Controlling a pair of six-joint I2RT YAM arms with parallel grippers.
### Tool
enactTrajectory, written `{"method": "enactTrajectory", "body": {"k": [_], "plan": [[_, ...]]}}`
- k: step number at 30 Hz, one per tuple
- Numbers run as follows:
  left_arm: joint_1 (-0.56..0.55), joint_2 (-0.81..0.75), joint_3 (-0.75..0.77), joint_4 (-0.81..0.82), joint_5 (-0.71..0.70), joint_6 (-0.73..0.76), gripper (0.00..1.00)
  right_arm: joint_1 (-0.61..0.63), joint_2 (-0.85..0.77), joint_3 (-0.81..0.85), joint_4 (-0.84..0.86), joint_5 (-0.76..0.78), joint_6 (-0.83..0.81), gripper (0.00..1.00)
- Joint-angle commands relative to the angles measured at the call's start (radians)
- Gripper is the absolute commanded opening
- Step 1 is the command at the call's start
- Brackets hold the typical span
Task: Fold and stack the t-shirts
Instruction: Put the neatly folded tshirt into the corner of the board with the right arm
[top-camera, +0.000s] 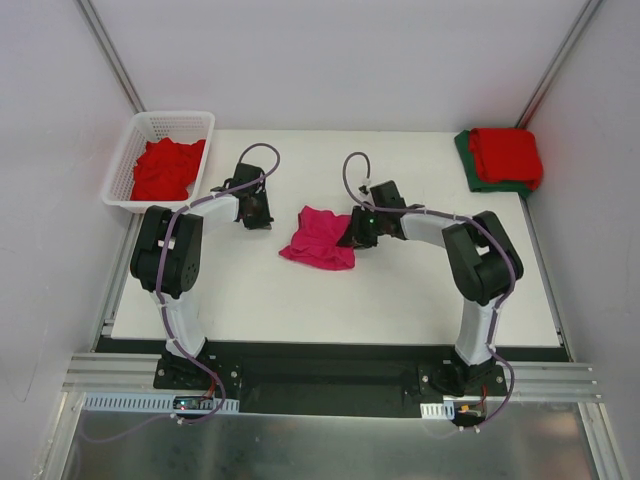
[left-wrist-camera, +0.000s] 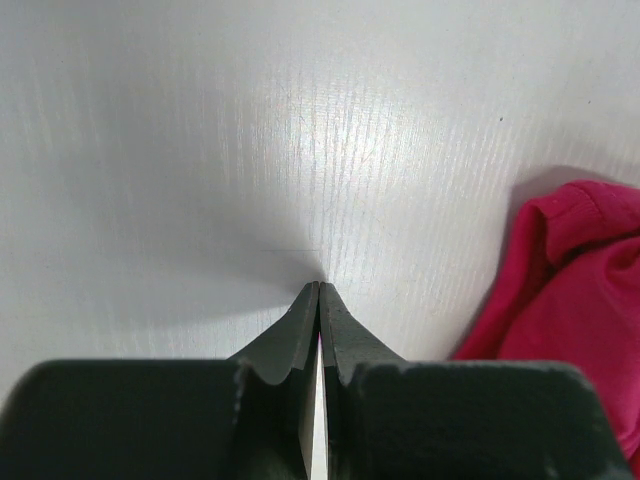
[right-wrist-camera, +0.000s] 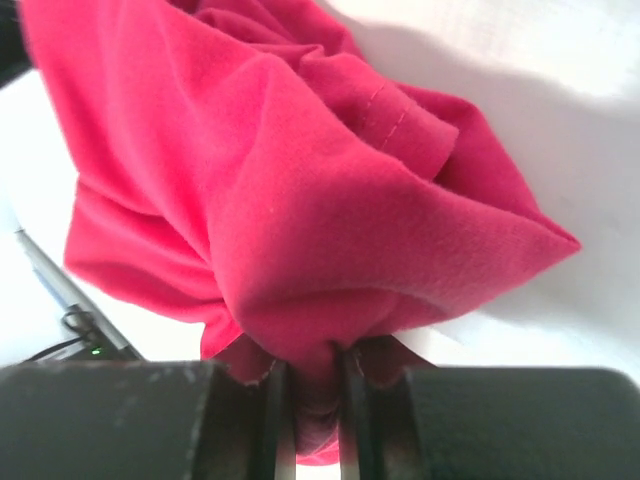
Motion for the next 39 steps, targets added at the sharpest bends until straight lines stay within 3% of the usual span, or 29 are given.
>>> {"method": "enactTrajectory", "body": {"k": [1,2,3,5,6,11,17,24,27,30,33,34,36,39], "plan": [[0.010,-0.018,-0.020,-0.061,-0.032,0.013,0.00,-0.008,-0.049,-0.014,-0.191,0.115,-0.090,0.06],[0.008,-0.023,-0.020,-0.061,-0.029,0.010,0.00,-0.009,-0.051,-0.015,-0.205,0.113,-0.095,0.26],[0.010,-0.032,-0.020,-0.061,-0.026,0.008,0.00,-0.009,-0.054,-0.017,-0.208,0.112,-0.098,0.39],[0.010,-0.045,-0.020,-0.061,-0.025,0.008,0.00,-0.009,-0.075,-0.032,-0.213,0.115,-0.098,0.57],[0.010,-0.058,-0.020,-0.062,-0.028,0.011,0.00,-0.009,-0.086,-0.037,-0.216,0.126,-0.101,0.59],[0.011,-0.126,-0.025,-0.069,-0.029,0.015,0.00,-0.008,-0.170,-0.043,-0.284,0.170,-0.138,0.67],[0.018,-0.262,-0.015,-0.075,0.041,0.025,0.00,-0.021,-0.301,-0.034,-0.361,0.204,-0.176,0.68],[0.016,-0.361,0.078,-0.069,0.286,0.004,0.00,-0.034,-0.407,-0.006,-0.401,0.184,-0.201,0.69],[0.007,-0.351,0.074,0.014,0.428,-0.045,0.00,-0.040,-0.454,-0.008,-0.401,0.198,-0.196,0.69],[-0.019,-0.298,0.032,0.193,0.581,-0.151,0.00,-0.046,-0.477,-0.014,-0.400,0.205,-0.193,0.67],[-0.073,-0.232,-0.023,0.420,0.675,-0.270,0.00,-0.048,-0.474,-0.014,-0.401,0.210,-0.190,0.40],[-0.088,-0.217,-0.037,0.477,0.692,-0.298,0.00,-0.049,-0.471,-0.014,-0.401,0.212,-0.190,0.19],[-0.128,-0.163,-0.075,0.646,0.736,-0.398,0.00,-0.049,-0.462,-0.023,-0.400,0.215,-0.187,0.01],[-0.179,-0.079,-0.094,0.822,0.791,-0.510,0.00,-0.054,-0.450,-0.037,-0.378,0.207,-0.191,0.01]]}}
